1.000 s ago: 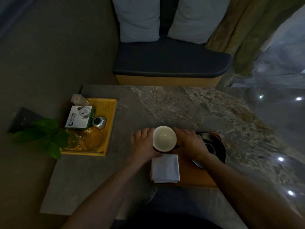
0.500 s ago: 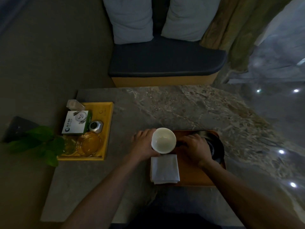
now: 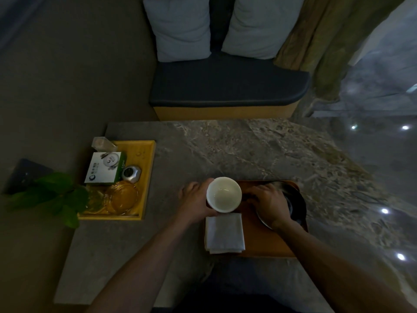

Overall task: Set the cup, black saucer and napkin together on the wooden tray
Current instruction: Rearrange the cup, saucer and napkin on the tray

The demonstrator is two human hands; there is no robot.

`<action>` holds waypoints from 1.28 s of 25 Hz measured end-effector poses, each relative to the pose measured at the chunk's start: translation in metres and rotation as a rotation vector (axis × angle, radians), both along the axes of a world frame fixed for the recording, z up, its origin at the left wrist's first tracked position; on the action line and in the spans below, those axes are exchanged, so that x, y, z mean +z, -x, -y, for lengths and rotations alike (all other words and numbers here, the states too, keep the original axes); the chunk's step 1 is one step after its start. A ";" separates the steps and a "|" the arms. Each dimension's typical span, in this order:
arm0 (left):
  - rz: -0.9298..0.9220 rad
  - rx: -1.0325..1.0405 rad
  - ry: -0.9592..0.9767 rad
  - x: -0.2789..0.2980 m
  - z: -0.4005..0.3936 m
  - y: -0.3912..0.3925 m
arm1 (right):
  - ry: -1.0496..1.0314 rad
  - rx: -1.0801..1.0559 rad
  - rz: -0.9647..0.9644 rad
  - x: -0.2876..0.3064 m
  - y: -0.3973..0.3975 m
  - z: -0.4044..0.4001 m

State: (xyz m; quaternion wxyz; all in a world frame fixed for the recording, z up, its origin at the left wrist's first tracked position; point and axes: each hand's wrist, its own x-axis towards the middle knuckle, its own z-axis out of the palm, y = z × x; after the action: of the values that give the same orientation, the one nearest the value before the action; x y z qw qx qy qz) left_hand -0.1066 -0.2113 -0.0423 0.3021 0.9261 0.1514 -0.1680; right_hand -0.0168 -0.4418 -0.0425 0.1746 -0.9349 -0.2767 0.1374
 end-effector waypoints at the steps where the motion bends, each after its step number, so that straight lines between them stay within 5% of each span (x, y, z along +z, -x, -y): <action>1: -0.001 -0.003 -0.002 0.000 0.000 -0.001 | 0.007 0.002 0.001 -0.001 0.000 0.000; 25: -0.013 0.014 -0.017 0.000 0.003 -0.001 | -0.013 -0.065 0.000 -0.007 0.002 -0.004; 32: 0.010 0.303 0.335 -0.009 0.017 0.019 | 0.125 -0.180 -0.111 -0.011 0.019 -0.006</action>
State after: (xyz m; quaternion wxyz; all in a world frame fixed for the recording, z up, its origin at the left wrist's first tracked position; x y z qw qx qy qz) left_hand -0.1254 -0.2280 -0.0512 0.4741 0.8305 0.2572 -0.1389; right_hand -0.0359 -0.4363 -0.0533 0.1429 -0.9560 -0.1723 0.1898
